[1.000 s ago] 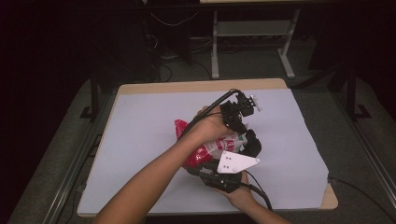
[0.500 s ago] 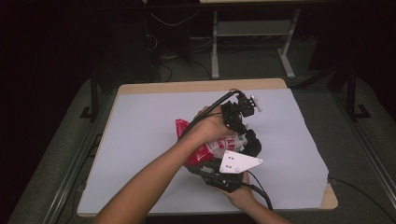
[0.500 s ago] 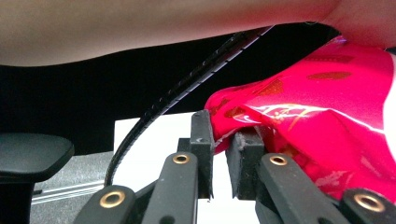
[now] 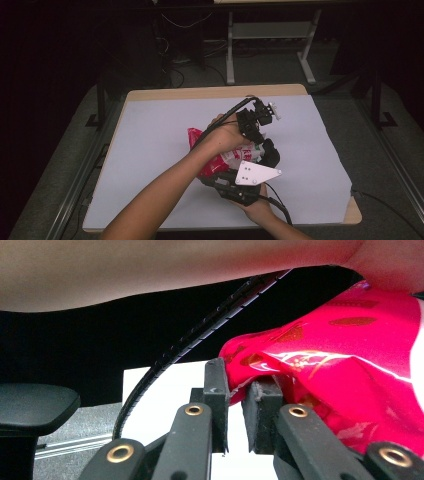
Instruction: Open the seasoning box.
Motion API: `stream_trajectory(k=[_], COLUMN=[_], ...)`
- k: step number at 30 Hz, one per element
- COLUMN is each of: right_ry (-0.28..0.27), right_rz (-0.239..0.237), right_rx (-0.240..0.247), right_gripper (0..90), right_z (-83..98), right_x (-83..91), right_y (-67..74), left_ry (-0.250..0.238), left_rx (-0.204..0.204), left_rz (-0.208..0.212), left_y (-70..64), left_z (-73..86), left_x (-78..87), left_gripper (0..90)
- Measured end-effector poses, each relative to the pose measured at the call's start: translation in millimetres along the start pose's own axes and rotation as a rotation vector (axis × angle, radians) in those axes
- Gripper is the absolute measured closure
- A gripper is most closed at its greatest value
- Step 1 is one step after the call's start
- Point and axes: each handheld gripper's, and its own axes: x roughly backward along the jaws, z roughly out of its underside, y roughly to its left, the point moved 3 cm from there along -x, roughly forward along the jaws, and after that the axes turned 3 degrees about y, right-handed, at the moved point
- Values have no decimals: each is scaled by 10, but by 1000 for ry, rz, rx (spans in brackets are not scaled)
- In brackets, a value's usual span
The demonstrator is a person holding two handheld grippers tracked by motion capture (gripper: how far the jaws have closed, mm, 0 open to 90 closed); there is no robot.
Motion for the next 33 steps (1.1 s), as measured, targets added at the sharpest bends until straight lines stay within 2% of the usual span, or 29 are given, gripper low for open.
stream_trajectory(k=[22,28,33], right_ry=[2,-1,-5], right_rz=[0,0,-3], right_rx=[0,-5,-8], right_gripper=[813,812,812], right_z=[-2,-1,-13], right_x=[-1,-2,-11], right_y=[-1,-2,-10], left_ry=[0,8,-1], left_rx=[3,-2,15], left_rz=[-5,-17,-32], left_y=[7,12,47], left_z=[2,5,22], left_x=[-9,-11,25], left_gripper=[900,900,900])
